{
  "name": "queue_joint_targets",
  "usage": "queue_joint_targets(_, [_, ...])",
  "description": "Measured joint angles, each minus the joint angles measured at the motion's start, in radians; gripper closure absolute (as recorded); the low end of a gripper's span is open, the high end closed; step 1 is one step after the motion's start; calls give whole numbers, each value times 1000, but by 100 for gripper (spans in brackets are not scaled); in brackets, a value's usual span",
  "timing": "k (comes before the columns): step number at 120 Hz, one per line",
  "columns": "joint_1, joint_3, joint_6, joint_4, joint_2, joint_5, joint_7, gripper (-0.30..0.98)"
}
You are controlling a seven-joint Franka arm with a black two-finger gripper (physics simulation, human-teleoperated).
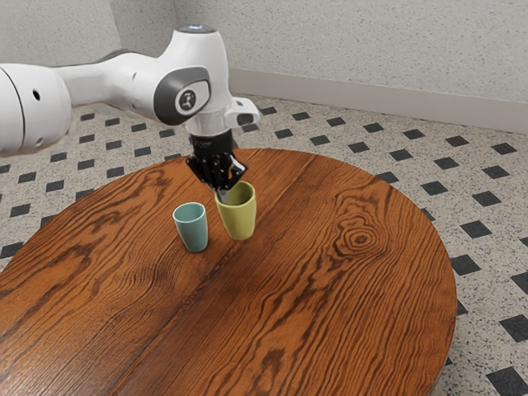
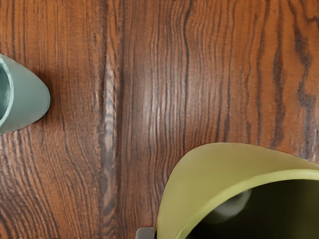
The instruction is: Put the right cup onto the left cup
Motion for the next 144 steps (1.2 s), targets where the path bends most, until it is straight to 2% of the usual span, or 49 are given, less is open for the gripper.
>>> queue_joint_targets(88, [196,-4,-49,11,-46,25,8,79])
queue_joint_targets(144, [234,0,-73,137,50,24,22,79])
